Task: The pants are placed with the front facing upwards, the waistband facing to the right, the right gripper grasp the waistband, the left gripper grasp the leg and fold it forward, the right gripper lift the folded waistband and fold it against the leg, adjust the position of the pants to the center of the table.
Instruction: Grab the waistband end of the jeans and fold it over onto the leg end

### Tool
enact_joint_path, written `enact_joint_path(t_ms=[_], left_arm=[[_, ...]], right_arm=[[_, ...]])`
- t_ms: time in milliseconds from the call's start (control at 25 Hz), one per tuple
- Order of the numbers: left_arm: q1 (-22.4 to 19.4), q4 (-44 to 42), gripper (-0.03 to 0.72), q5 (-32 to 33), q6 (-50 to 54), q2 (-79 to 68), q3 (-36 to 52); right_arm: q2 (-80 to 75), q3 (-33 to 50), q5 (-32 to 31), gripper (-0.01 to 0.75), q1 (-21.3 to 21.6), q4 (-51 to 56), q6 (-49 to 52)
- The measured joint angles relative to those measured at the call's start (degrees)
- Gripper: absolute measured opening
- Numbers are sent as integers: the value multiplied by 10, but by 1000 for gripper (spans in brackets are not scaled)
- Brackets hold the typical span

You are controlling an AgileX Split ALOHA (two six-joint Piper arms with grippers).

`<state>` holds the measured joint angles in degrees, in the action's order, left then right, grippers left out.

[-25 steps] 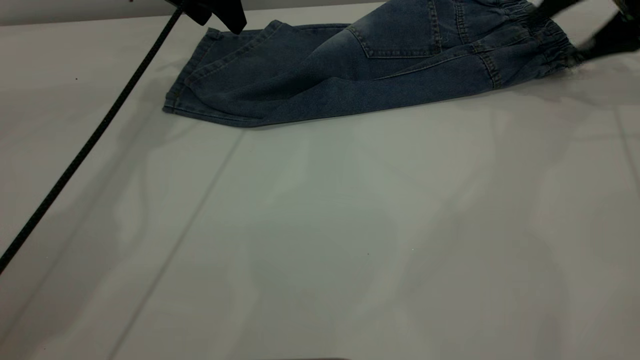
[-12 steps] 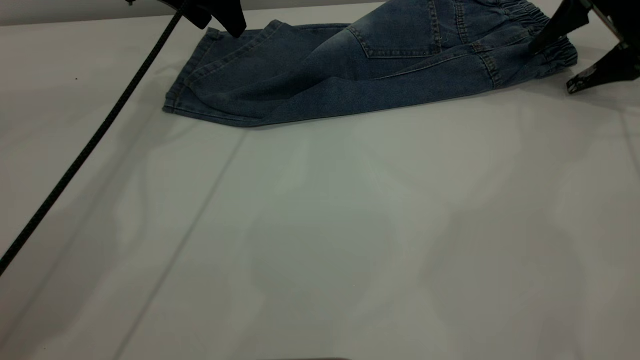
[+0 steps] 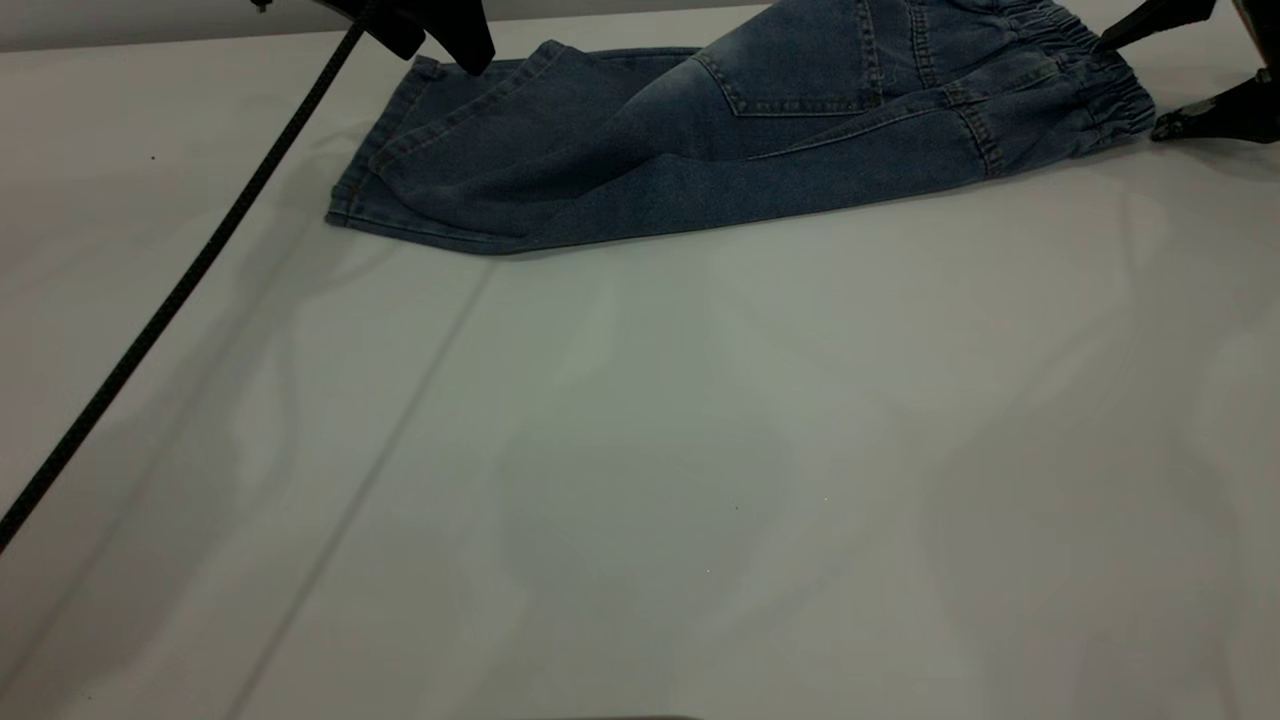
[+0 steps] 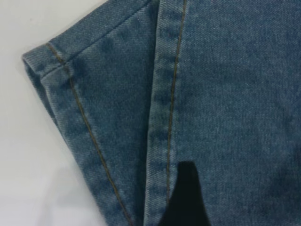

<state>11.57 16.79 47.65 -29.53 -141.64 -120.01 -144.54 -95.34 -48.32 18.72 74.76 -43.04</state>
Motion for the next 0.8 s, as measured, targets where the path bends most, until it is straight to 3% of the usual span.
enact_joint_path(t_ms=[360, 480, 600, 720, 800], left_arm=[[29, 2, 548, -6, 0, 0, 0], [40, 1, 548, -16, 0, 0, 0], [55, 1, 548, -39, -1, 0, 0], [74, 1, 548, -56, -1, -1, 0], [86, 1, 548, -62, -1, -5, 0]], right_arm=[[-15, -5, -16, 586, -46, 43, -59], [-17, -5, -25, 531, -67, 43, -65], [-17, -5, -41, 380, -76, 41, -68], [-17, -5, -66, 162, -78, 42, -76], [-17, -5, -88, 65, -79, 43, -83]])
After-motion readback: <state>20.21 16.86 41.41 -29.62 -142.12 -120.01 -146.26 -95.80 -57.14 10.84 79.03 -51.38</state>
